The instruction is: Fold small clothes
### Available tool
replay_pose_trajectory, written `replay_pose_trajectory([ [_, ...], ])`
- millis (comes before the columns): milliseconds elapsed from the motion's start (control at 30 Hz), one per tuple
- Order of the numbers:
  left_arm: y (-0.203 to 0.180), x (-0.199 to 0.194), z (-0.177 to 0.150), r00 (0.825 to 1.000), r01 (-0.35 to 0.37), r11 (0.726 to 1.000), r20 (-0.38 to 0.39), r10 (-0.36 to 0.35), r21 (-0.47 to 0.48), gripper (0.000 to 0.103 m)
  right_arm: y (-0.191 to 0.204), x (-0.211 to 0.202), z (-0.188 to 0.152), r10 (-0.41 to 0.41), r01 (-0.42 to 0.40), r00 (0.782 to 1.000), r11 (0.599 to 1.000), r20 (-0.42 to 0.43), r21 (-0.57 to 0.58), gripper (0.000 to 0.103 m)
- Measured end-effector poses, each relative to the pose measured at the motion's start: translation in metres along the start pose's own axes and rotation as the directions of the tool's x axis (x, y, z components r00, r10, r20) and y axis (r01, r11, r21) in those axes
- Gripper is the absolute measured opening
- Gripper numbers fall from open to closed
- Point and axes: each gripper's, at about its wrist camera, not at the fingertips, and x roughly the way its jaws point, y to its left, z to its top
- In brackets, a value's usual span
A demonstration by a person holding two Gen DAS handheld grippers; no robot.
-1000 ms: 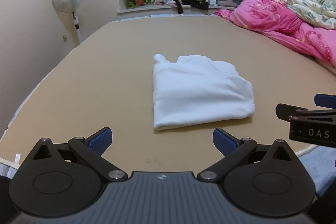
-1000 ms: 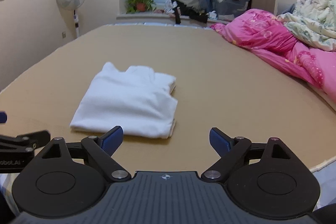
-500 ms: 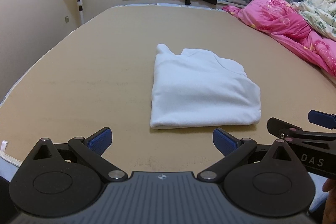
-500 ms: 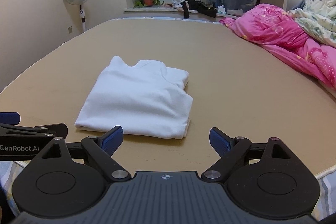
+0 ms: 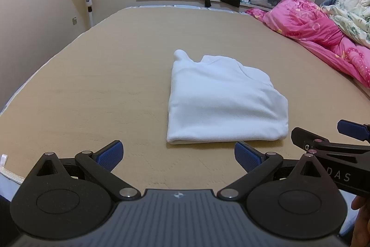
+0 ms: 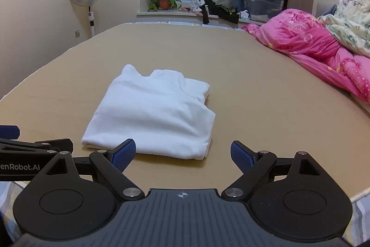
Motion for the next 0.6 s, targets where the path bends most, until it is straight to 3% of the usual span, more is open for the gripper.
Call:
replay_pose_trajectory([
  [600,-0.0008,0.0,-0.0016,1.0,0.001,1.0,0.01,-0.002,0.013,0.102,0.0019,-0.001,-0.0026,-0.01,0.011,1.0,1.0,0.012,-0.009,0.09],
])
